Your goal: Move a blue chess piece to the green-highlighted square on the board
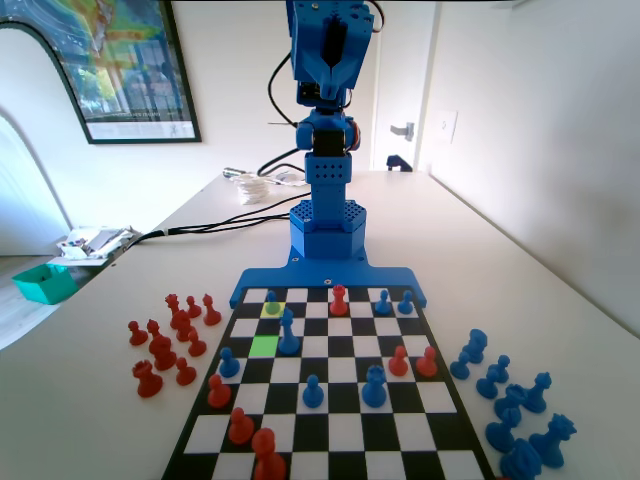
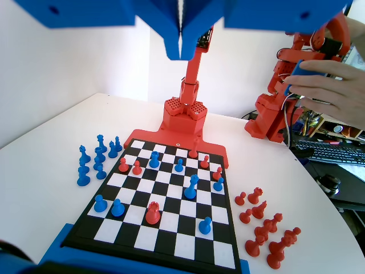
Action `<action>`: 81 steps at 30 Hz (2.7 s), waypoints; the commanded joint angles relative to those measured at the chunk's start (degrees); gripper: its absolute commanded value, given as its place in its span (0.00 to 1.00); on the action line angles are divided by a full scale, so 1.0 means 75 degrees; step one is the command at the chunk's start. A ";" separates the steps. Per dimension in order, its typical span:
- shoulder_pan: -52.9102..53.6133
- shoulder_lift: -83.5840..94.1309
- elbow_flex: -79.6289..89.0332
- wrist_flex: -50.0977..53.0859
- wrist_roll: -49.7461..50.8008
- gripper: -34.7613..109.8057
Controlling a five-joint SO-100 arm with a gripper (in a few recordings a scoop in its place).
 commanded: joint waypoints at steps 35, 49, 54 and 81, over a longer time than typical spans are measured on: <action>-0.0129 -0.0527 -0.0422 -0.0082 0.0105 0.25; 0.0539 -0.4301 -0.2273 0.0633 -0.0973 0.25; 0.1313 -0.5250 -0.2332 0.0891 -0.2543 0.25; 0.2777 -0.8625 -0.0422 -0.3457 -0.3000 0.36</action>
